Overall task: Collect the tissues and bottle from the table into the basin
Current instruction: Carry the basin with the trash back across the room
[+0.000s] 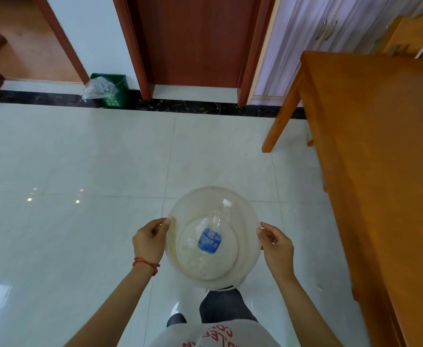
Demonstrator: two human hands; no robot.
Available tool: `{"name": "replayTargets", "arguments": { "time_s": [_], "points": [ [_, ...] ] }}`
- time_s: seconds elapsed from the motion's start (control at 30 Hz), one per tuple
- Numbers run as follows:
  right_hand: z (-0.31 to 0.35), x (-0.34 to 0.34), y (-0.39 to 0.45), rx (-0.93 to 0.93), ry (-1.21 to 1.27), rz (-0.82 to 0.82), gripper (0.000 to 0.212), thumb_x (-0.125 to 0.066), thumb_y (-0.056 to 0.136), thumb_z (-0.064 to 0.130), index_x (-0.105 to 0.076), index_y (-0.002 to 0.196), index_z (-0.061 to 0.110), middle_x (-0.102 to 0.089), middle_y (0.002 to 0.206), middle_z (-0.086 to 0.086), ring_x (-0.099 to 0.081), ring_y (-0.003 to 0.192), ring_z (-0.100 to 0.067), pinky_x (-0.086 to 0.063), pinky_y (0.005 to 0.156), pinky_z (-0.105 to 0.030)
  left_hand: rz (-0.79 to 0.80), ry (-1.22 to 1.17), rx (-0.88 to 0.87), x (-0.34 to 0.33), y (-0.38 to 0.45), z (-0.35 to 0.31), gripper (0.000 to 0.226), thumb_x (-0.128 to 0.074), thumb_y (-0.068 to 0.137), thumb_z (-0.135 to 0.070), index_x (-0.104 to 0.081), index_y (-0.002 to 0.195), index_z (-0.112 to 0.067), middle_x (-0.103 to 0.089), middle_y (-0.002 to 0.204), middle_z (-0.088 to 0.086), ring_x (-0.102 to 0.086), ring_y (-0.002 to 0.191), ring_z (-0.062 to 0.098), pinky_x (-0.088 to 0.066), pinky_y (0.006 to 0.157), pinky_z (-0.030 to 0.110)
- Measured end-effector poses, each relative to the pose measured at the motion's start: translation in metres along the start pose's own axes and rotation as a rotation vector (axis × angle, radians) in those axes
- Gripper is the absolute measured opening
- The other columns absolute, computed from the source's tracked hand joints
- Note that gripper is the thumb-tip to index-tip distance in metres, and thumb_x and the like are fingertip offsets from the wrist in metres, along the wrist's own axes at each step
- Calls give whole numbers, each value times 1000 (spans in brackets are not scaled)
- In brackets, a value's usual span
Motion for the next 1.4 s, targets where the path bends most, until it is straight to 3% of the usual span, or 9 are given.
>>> {"name": "replayTargets", "arguments": {
  "time_s": [0.23, 0.33, 0.43, 0.67, 0.9, 1.13, 1.4],
  "points": [
    [55, 6, 119, -5, -1, -52, 23, -60, 85, 16, -65, 108, 11, -66, 91, -3, -61, 85, -17, -53, 87, -45, 14, 11, -31, -62, 95, -88, 24, -56, 85, -26, -68, 97, -9, -56, 64, -16, -50, 64, -2, -32, 62, 6],
    [69, 8, 160, -10, 11, -88, 23, -61, 85, 15, -65, 107, 11, -66, 92, -4, -61, 87, -19, -53, 86, -45, 40, 22, -46, -85, 132, -118, 25, -55, 85, -26, -68, 98, -9, -60, 67, -6, -52, 64, 5, -35, 65, 9],
    [78, 7, 198, -14, 7, -127, 22, -61, 85, 14, -65, 106, 11, -67, 91, -7, -62, 86, -22, -54, 84, -46, 62, 26, -58, -111, 172, -144, 25, -56, 85, -25, -68, 98, -8, -63, 75, 2, -55, 72, 17, -43, 78, 23],
    [89, -1, 304, -106, 13, -243, 23, -62, 84, 14, -65, 106, 7, -67, 92, -13, -61, 84, -27, -53, 87, -49, 195, 65, -84, -190, 281, -197, 23, -56, 85, -25, -69, 97, -10, -65, 77, 5, -56, 70, 15, -43, 75, 21],
    [108, -12, 394, -217, 42, -322, 26, -59, 86, 18, -63, 110, 8, -67, 97, -9, -62, 92, -26, -51, 90, -38, 314, 169, -132, -262, 380, -253, 23, -55, 86, -23, -68, 99, -9, -72, 94, 13, -58, 79, 17, -42, 78, 23],
    [99, -17, 464, -275, 27, -386, 24, -59, 87, 19, -64, 109, 11, -66, 96, -3, -62, 88, -20, -50, 90, -36, 381, 271, -179, -327, 443, -278, 22, -57, 84, -24, -69, 95, -9, -72, 89, 13, -58, 75, 16, -35, 65, 8],
    [39, -31, 549, -305, 10, -383, 26, -60, 85, 15, -63, 110, 7, -67, 103, -9, -61, 89, -20, -51, 87, -35, 405, 333, -120, -411, 497, -244, 23, -58, 83, -25, -68, 96, -9, -72, 83, 15, -59, 70, 21, -42, 74, 23]
  ]
}}
Point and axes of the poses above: each hand's wrist, its own y-axis towards the middle knuckle, its own x-axis out of the back of the hand, z = x × y, the point moved 7 cm from there along y, towards the middle knuckle
